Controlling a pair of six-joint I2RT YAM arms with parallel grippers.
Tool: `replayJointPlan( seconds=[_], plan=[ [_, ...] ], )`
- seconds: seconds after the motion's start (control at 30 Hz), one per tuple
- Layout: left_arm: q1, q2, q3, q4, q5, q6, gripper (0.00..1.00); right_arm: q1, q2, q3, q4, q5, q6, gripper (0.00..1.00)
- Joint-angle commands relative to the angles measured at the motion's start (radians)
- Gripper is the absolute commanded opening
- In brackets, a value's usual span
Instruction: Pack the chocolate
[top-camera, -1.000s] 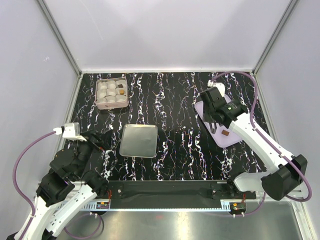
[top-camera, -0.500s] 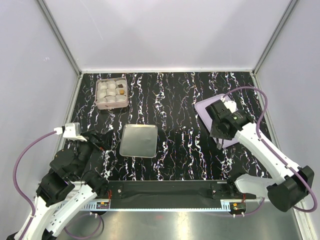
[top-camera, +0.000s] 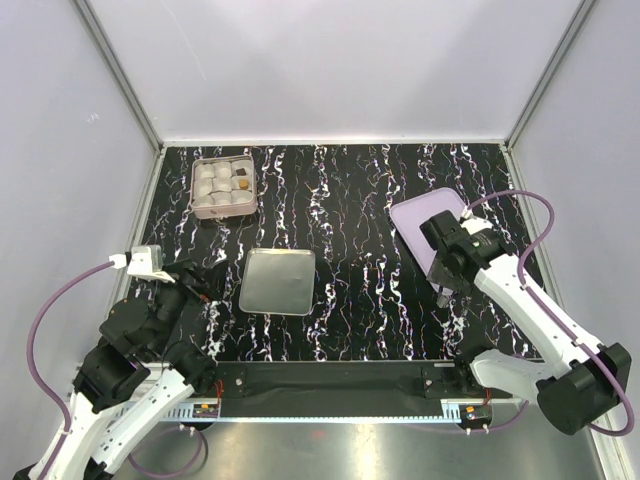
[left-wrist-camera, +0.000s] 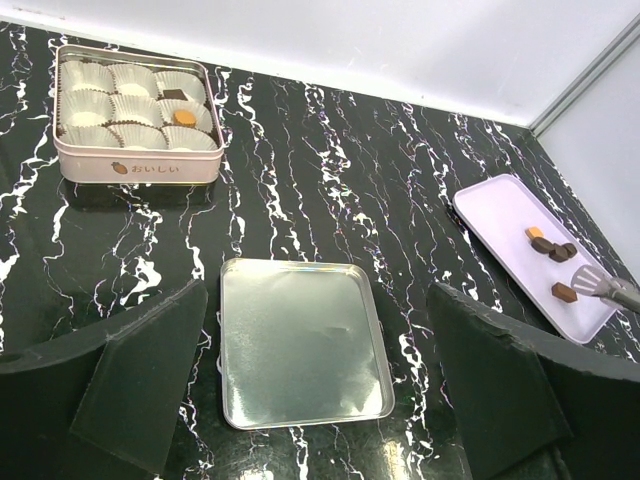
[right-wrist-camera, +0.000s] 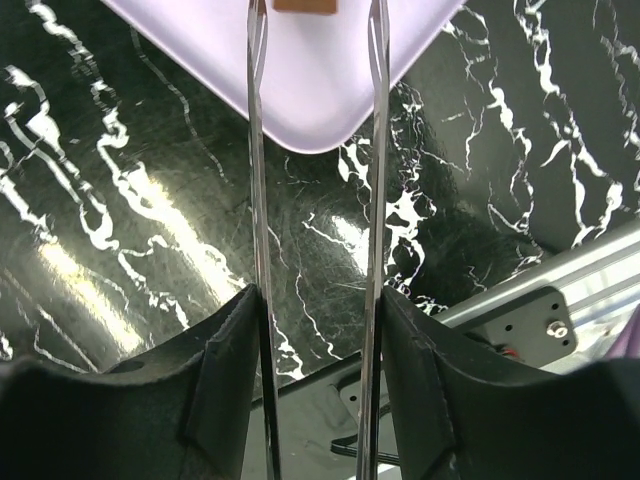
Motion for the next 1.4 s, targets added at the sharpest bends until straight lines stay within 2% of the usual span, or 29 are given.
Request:
replayJointPlan(
  seconds=[0.0,0.23,1.23,1.37],
  plan=[
    [0.001,-0.012,-0.002,0.05,0.018,0.002,0.99,-0.033,-0.002,-0.024,0.058,0.001,0.07,0.56],
    [0.001,-0.012,-0.004,0.059,0.027,0.006,0.99,-0.065,-0.008,-0.073,0.169,-0.038,0.034,0.56],
    [0.001,0.002,-0.004,0.06,0.026,0.009,0.99,-0.115,-0.002,-0.163,0.256,-0.078,0.014,0.56],
    [0.001,0.006,-0.004,0.06,0.026,0.009,0.99,-0.119,0.001,-0.165,0.266,-0.073,0.002,0.51]
  ],
)
